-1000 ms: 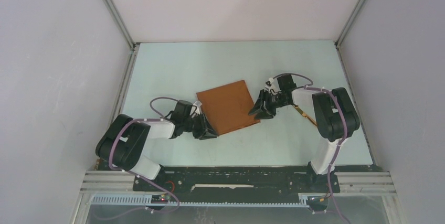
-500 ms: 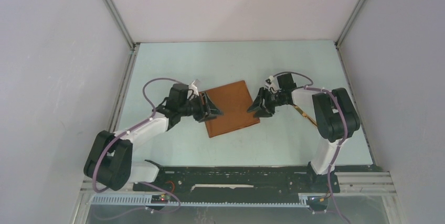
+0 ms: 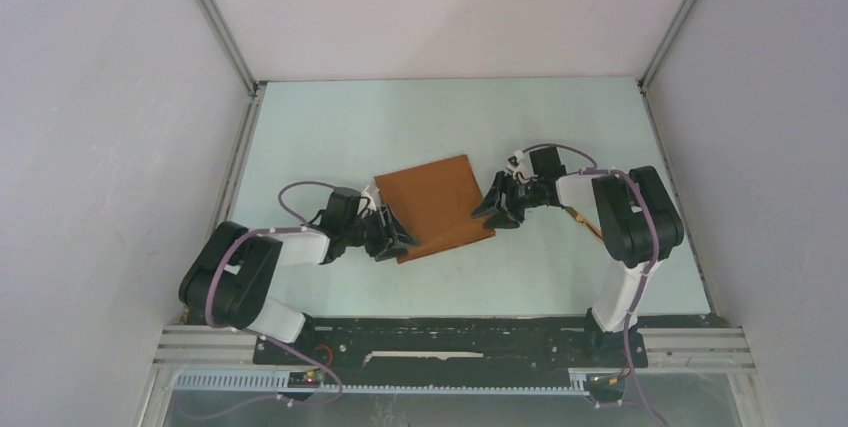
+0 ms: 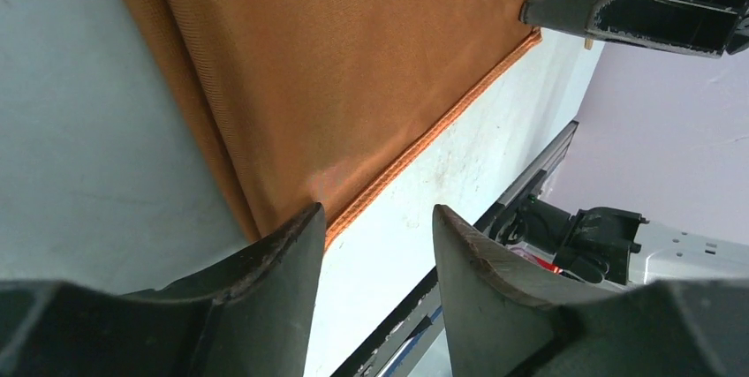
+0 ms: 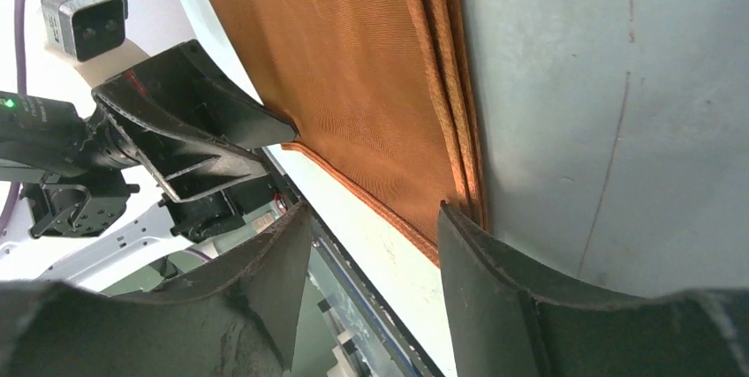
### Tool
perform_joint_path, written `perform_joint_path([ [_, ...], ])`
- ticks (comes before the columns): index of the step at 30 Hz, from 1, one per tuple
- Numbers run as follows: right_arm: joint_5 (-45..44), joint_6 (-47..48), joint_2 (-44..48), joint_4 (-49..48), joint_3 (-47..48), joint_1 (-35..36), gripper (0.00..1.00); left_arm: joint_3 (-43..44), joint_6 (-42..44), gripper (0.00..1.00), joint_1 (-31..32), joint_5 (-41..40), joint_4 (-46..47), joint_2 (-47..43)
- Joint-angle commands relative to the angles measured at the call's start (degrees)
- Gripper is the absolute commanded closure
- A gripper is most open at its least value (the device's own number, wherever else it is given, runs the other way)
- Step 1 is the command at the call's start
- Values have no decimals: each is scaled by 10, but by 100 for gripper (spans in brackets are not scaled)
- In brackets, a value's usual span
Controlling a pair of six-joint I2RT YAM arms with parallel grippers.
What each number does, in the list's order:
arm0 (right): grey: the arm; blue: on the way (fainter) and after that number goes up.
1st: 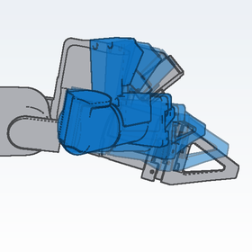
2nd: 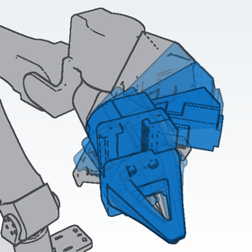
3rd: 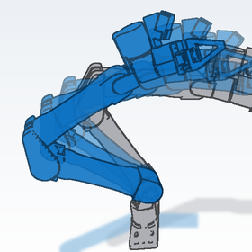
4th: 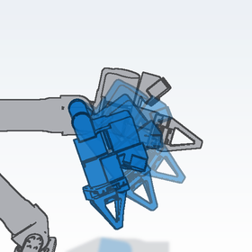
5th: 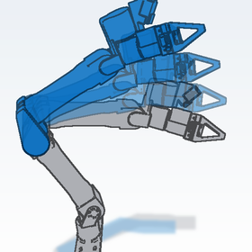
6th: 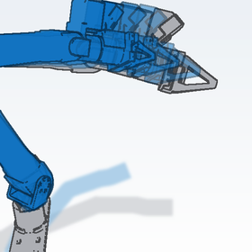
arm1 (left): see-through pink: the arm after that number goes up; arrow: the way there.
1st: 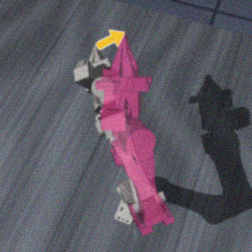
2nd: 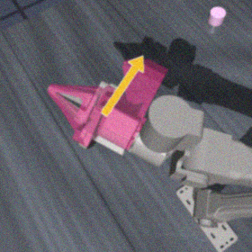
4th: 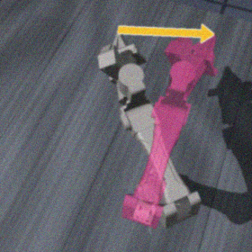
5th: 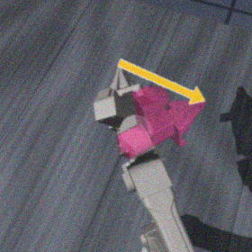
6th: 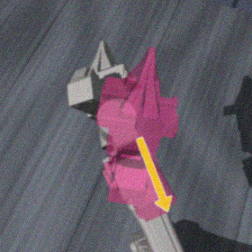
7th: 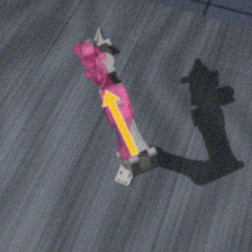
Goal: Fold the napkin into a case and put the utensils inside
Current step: Smooth out the square-folded napkin at the center of the board.
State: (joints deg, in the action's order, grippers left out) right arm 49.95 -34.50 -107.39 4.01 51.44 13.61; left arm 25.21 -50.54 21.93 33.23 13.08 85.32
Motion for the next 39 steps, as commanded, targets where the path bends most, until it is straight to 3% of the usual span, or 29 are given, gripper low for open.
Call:
perform_joint_path([
  [1, -7, -17, 38, -26, 32, 20, 37, -4, 6, 41, -4, -2, -9, -48],
  [7, 14, -100, -30, -113, 138, 96, 33, 53, 6, 40, -5, -2, -58, -128],
  [14, 42, -265, -160, -270, 236, 161, 43, -6, 4, 65, -4, -7, 1, -93],
  [17, 55, -304, -203, -319, 267, 181, 43, -28, 22, 74, -4, -28, 18, -72],
  [22, 50, -290, -237, -304, 298, 211, 37, -61, 22, 82, -5, -63, 30, -47],
  [32, 46, -288, -304, -303, 354, 248, 36, -93, 11, 88, -6, -80, 41, -21],
  [39, -12, -195, -349, -162, 454, 259, 37, -98, 11, 89, -7, -81, 44, -13],
])
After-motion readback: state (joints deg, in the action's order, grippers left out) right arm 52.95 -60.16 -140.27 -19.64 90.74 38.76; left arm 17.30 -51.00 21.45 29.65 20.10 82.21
